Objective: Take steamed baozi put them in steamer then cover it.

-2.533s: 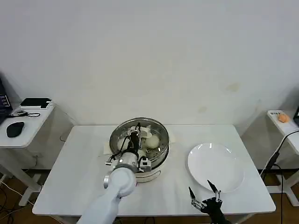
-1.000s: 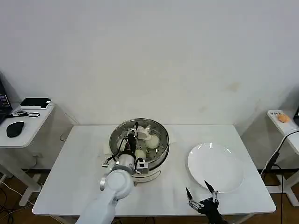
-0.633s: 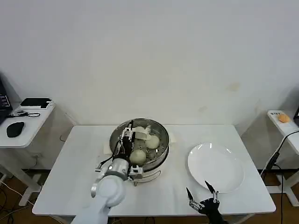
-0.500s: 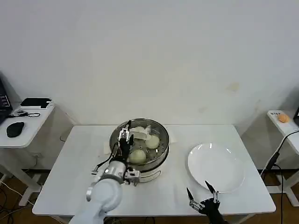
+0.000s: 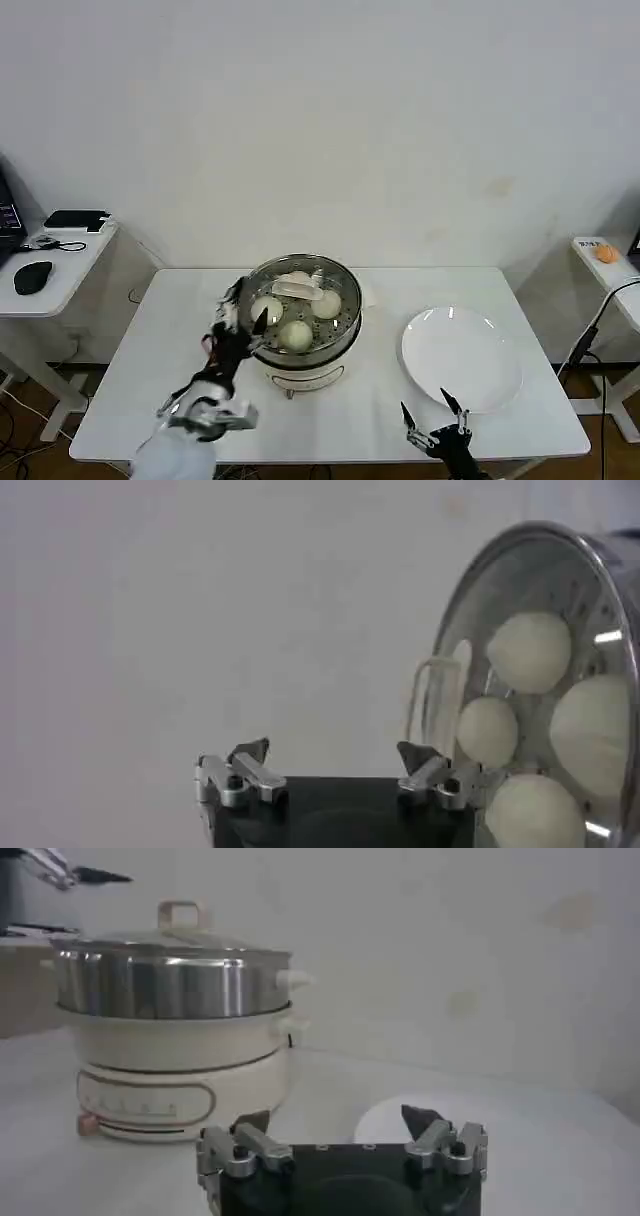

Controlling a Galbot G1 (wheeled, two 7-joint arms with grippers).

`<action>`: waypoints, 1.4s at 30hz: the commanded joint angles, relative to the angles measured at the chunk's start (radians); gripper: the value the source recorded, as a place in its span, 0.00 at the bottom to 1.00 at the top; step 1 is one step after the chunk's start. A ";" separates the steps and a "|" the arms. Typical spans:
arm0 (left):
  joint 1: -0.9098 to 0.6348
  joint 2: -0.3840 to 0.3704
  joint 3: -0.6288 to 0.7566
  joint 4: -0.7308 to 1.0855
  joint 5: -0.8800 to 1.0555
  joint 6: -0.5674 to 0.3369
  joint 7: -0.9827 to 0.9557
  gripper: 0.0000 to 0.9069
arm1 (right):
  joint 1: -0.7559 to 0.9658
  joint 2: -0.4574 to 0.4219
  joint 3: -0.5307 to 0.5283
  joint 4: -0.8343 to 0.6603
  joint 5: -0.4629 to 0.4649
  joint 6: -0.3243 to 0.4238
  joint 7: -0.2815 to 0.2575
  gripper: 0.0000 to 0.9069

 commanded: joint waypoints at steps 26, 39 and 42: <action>0.358 -0.160 -0.361 0.154 -1.052 -0.318 -0.171 1.00 | -0.032 -0.007 -0.067 0.077 -0.062 -0.052 0.194 1.00; 0.364 -0.183 -0.336 0.151 -1.026 -0.310 -0.148 1.00 | -0.047 -0.020 -0.061 0.097 -0.003 -0.055 0.185 1.00; 0.362 -0.188 -0.328 0.152 -1.021 -0.306 -0.151 1.00 | -0.049 -0.020 -0.065 0.098 -0.004 -0.058 0.185 1.00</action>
